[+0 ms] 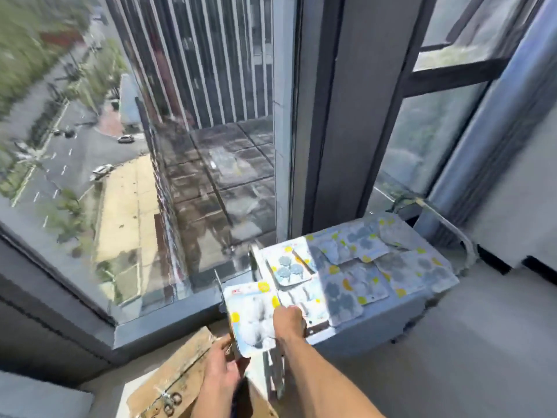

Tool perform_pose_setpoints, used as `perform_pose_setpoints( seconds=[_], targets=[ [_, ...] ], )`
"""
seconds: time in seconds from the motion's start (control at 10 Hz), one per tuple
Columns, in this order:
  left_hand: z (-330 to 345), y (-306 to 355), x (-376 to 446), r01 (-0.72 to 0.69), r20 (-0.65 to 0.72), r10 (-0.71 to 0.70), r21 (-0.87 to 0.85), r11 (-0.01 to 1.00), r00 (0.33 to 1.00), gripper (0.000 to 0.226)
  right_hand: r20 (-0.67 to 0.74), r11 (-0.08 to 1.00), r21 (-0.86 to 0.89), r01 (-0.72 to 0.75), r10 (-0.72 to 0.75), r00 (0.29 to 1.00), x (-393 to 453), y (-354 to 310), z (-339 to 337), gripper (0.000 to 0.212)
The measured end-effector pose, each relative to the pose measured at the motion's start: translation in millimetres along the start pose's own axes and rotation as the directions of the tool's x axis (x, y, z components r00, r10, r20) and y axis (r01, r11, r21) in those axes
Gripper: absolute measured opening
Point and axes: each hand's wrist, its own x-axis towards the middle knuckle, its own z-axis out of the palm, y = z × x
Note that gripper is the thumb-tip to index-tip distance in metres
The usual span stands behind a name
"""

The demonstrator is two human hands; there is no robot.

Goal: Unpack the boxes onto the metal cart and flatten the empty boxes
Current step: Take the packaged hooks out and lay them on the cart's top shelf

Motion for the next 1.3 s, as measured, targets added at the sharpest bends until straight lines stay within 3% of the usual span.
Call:
perform_pose_setpoints(
  seconds=[0.1, 0.2, 0.3, 0.4, 0.5, 0.6, 0.7, 0.8, 1.0, 1.2, 1.3],
  targets=[
    [55.4, -9.7, -8.9, -0.002, 0.1, 0.0, 0.021, 1.0, 0.995, 0.019, -0.171, 0.985, 0.159, -0.069, 0.096, 0.981, -1.1, -18.1, -60.1, 0.047],
    [108.4, -39.4, -17.5, -0.109, 0.069, 0.095, 0.239, 0.965, 0.993, 0.018, -0.32, 0.982, 0.187, -0.007, 0.068, 0.945, 21.4, -31.9, -127.3, 0.061],
    [151.0, -81.9, -9.5, -0.176, -0.043, 0.236, 0.541, 0.822, 0.971, 0.029, -0.335, 0.989, 0.145, 0.0, 0.049, 0.941, 42.2, -23.5, -171.3, 0.065],
    [181.7, -134.8, 13.9, -0.166, -0.04, 0.315, 0.783, 0.6, 0.948, 0.034, -0.387, 0.996, 0.057, -0.064, 0.082, 0.918, 81.4, -10.7, -213.3, 0.049],
    [214.6, -185.9, 37.1, -0.174, 0.016, 0.32, 0.864, 0.473, 0.947, 0.025, -0.444, 0.997, -0.021, -0.074, 0.057, 0.894, 126.8, 3.4, -249.4, 0.044],
    [251.0, -241.5, 55.8, -0.156, -0.044, 0.347, 0.837, 0.525, 0.937, 0.01, -0.472, 0.989, -0.091, -0.117, 0.061, 0.88, 176.6, 23.2, -288.1, 0.042],
    [293.5, -285.7, 80.2, -0.218, -0.079, 0.391, 0.722, 0.657, 0.917, 0.025, -0.515, 0.983, -0.12, -0.138, 0.057, 0.855, 234.8, 39.2, -328.1, 0.042],
    [333.2, -313.4, 105.4, -0.213, -0.102, 0.402, 0.717, 0.664, 0.91, 0.032, -0.549, 0.982, -0.108, -0.158, 0.073, 0.833, 284.4, 47.1, -362.9, 0.043],
    [353.7, -347.2, 140.1, -0.148, -0.19, 0.495, 0.812, 0.565, 0.848, 0.032, -0.502, 0.966, -0.169, -0.196, 0.087, 0.861, 356.2, 59.2, -383.5, 0.048],
    [339.9, -353.3, 141.1, 0.075, -0.302, 0.483, 0.897, 0.435, 0.822, 0.033, -0.448, 0.939, -0.24, -0.247, 0.118, 0.886, 388.9, 73.8, -364.8, 0.05],
    [337.1, -354.6, 139.8, 0.108, -0.294, 0.513, 0.926, 0.362, 0.806, 0.033, -0.424, 0.922, -0.271, -0.278, 0.145, 0.894, 398.1, 75.0, -356.9, 0.049]
  ],
)
